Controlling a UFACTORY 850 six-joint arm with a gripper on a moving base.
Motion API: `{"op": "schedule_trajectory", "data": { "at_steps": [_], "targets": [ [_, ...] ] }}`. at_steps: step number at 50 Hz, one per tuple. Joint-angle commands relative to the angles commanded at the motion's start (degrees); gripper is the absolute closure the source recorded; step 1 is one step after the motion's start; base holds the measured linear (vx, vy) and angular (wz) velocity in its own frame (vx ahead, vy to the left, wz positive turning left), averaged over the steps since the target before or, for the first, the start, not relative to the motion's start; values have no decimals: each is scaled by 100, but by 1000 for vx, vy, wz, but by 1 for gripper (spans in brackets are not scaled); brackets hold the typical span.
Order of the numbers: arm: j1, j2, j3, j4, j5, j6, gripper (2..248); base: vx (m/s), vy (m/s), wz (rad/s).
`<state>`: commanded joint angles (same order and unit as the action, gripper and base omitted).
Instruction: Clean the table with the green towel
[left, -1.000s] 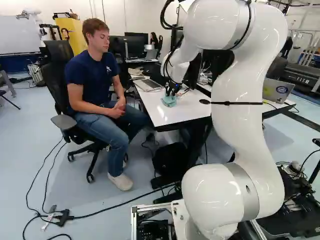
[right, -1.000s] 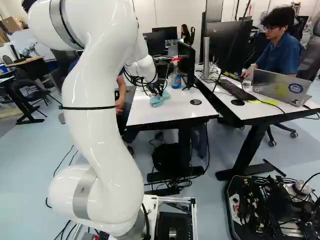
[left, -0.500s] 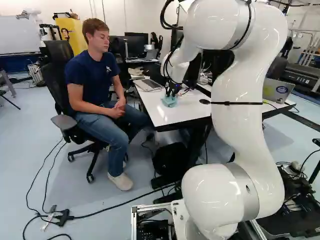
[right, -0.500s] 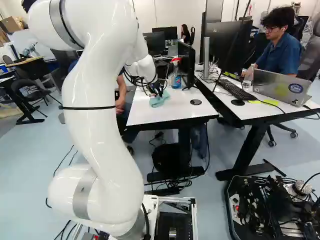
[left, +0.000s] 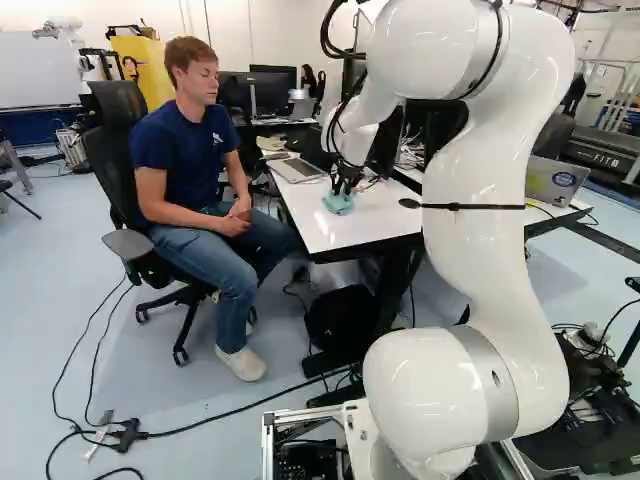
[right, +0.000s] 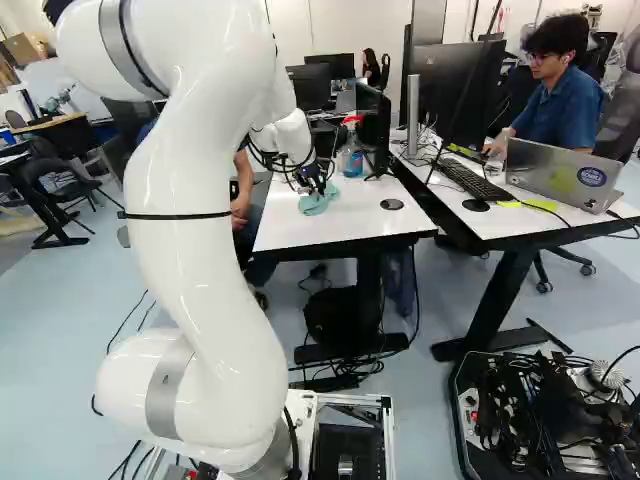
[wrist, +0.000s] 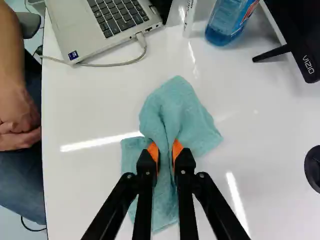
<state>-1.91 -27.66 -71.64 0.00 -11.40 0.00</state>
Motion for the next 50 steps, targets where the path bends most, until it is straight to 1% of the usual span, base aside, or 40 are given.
{"op": "schedule_trajectory", "data": {
  "at_steps": [19, 35, 42, 50],
  "targets": [
    [70, -408, -549, 0, 0, 0, 199, 0, 0, 0],
    [208, -759, -1032, 0, 0, 0, 199, 0, 0, 0],
    [255, -819, -1116, 0, 0, 0, 199, 0, 0, 0],
    [280, -805, -1097, 0, 0, 0, 199, 0, 0, 0]
  ]
}}
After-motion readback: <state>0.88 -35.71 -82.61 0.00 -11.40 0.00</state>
